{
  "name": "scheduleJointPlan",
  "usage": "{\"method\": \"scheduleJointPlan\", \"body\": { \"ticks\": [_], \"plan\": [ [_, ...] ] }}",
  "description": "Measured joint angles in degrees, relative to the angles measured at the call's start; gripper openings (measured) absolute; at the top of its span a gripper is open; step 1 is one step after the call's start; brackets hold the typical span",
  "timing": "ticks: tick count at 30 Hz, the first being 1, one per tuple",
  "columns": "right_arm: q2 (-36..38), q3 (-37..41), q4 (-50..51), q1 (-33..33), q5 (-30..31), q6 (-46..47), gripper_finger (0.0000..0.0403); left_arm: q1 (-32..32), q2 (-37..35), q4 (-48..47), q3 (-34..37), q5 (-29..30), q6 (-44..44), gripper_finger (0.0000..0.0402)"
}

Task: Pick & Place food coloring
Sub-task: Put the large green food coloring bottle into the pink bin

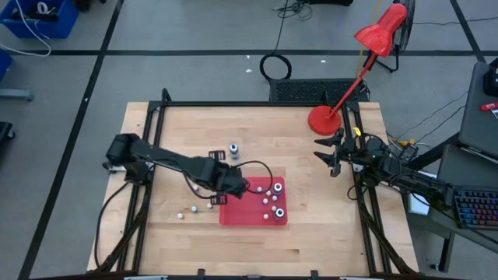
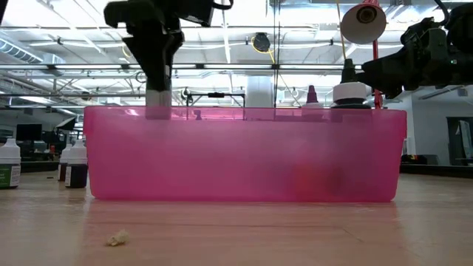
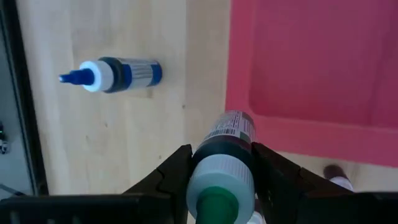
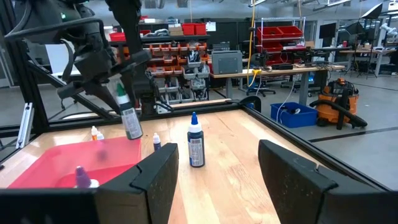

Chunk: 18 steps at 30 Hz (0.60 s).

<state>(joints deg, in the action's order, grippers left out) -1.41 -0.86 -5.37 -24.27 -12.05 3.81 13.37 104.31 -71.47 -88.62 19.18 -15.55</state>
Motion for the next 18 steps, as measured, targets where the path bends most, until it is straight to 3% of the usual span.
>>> {"method": "scheduleJointPlan", "body": {
  "ticks": [9,18],
  "plan": [
    [0.0,0.0,0.0,0.0,0.0,0.0,0.0210,0.3,-0.2,3.0,0.3,0.2,-0.6,0.0142],
    [0.0,0.0,0.0,0.0,0.0,0.0,0.0210,0.5,-2.2,4.4,0.4,-4.3,-0.8,0.0142]
  ]
}}
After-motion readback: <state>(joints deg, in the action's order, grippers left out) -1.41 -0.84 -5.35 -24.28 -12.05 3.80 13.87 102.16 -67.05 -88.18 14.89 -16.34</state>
